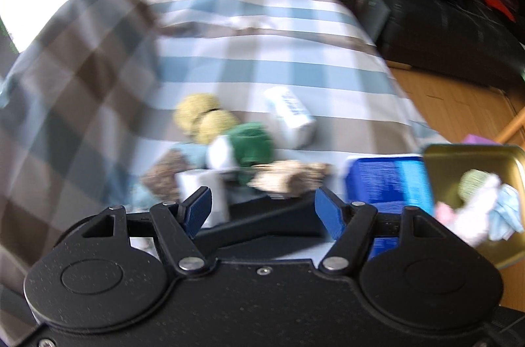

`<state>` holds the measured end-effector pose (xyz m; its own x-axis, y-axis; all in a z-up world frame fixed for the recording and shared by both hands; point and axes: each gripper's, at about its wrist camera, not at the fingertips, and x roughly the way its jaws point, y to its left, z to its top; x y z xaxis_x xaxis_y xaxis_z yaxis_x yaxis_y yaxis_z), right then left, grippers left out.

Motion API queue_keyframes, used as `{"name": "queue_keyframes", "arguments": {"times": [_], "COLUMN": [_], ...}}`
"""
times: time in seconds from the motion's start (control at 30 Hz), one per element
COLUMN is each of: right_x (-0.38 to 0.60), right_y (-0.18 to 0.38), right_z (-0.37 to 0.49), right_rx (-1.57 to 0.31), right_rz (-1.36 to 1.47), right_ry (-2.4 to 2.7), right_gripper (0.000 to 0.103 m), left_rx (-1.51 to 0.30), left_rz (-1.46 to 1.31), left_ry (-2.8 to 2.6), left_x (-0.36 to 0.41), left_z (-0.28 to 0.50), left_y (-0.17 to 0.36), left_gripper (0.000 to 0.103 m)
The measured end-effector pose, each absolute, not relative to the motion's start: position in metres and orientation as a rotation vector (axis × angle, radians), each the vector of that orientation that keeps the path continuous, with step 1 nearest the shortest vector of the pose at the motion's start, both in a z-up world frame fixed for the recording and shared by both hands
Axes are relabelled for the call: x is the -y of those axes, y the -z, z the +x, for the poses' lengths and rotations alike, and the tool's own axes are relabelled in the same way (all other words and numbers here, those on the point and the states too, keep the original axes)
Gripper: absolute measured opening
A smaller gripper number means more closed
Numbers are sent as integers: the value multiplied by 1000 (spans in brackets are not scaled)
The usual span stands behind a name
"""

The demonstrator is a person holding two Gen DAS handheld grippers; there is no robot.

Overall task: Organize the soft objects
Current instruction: 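Move the left tool to the nut pouch while the right tool approaches the lace sachet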

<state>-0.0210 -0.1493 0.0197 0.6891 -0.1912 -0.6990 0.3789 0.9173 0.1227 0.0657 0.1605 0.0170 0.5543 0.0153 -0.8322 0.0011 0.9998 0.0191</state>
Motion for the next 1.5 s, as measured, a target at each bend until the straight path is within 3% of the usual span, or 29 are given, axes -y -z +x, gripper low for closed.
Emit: {"name": "queue_keyframes", "arguments": {"times": [0.57,1.1,1.3,1.5], "right_x": [64,14,3,-26], "right_y": [-17,-7,-4,-4], "right_z": [-16,-11,-6,1], "right_rx": [-713,-722,-739,-747], "right_rz": [71,5,-11,-49], "right_ry": [109,-41,-88,-161], "right_gripper": [87,90,90,90], "left_rx": [-1044,-1138,-1154,-1159], "left_rz": [-149,-91,-80,-65], "left_ry": [-245,-164,-153,-144], "left_x": [-288,-287,-286,-281], "left_z": [93,113,123,137], "left_y": [21,67,80,90], "left_gripper": [66,66,74,75]}}
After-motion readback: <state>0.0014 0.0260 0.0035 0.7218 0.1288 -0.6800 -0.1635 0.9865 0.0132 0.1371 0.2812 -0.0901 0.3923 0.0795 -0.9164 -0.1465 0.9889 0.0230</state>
